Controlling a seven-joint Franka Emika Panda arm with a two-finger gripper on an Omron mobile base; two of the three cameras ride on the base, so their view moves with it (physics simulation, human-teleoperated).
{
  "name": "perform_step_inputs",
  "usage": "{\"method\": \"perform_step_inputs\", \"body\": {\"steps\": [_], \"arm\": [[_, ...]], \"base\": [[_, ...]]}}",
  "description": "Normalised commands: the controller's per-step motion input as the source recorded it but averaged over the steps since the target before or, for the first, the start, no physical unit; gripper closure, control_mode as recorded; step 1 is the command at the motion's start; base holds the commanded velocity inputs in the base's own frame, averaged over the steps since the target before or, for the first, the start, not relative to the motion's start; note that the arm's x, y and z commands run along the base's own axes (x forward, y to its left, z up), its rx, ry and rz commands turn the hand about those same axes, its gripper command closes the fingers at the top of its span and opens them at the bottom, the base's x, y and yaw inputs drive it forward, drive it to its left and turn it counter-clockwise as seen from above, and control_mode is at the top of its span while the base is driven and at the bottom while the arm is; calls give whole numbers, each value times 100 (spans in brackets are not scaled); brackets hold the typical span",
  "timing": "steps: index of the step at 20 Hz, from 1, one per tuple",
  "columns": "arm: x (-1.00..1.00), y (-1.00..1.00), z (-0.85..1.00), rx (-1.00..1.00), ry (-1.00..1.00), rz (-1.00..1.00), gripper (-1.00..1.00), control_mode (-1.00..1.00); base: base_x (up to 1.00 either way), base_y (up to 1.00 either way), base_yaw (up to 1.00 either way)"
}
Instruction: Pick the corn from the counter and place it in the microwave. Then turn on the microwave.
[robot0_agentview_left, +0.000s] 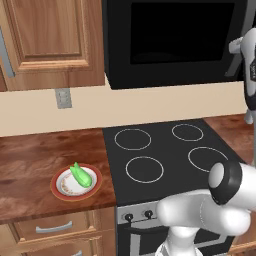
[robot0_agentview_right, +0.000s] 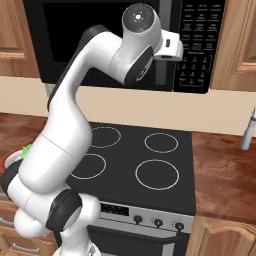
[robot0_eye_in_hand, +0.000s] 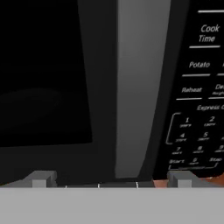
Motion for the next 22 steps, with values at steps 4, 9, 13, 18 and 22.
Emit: {"method": "perform_step_inputs", "body": {"steps": [4, 9, 13, 18, 22], "arm": [[15, -20, -1, 0, -2, 1, -100, -100], [21, -9, -4, 0, -2, 2, -100, -100], [18, -4, -7, 0, -1, 3, -100, -100], [13, -2, -3, 0, -1, 3, -100, -100], [11, -1, -2, 0, -2, 2, -100, -100]], "base": [[0, 0, 0], [0, 0, 0], [0, 0, 0], [0, 0, 0], [0, 0, 0]]}}
